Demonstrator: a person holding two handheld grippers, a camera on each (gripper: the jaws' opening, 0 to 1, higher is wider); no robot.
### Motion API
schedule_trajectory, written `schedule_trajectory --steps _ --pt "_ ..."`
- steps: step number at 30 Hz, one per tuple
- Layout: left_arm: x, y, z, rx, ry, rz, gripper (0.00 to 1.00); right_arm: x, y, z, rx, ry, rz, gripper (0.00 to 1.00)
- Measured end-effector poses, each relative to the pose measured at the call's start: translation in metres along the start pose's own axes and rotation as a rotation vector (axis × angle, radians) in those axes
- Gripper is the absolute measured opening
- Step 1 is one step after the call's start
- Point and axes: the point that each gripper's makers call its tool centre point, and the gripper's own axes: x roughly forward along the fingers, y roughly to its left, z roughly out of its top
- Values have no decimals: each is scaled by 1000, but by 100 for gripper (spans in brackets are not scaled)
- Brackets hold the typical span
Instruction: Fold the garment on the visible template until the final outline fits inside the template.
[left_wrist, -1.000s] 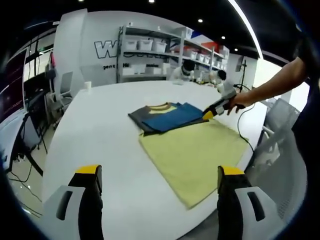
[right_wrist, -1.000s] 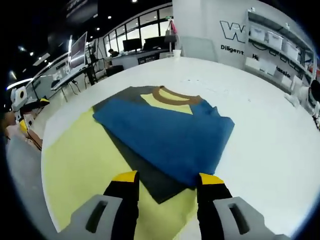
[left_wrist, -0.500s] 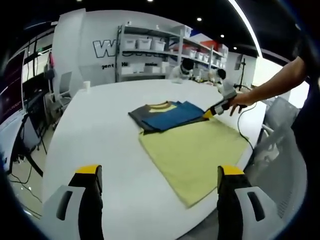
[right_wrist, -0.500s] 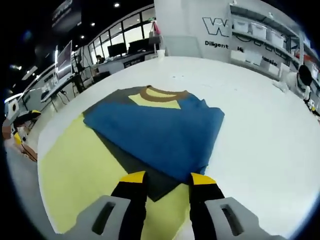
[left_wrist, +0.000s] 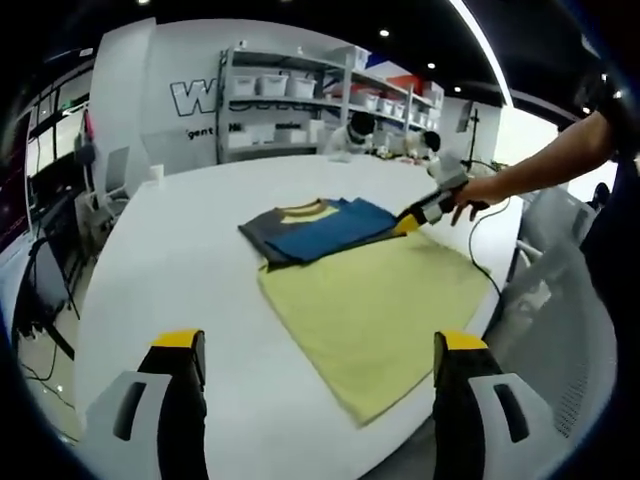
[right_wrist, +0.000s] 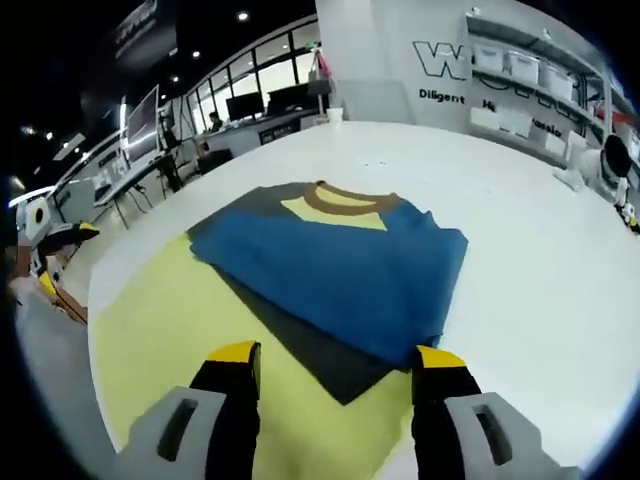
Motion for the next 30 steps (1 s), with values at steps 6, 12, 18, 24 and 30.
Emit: schedule_trajectory --steps 6,12,18,24,30 --pt "5 -5 4 -36 -21 -3 89 -16 3 9 -135 -26 -6 46" --pt "10 -12 -3 28 2 11 79 -35 3 16 -362 -57 -46 23" --pt "15 -15 0 20 -18 36 75 -53 9 20 -356 -103 -38 18" --pt "20 -19 4 9 -31 75 61 -70 12 14 -410 -96 -59 7" --pt "21 -25 1 18 -19 105 53 -86 29 0 -442 -111 -42 5"
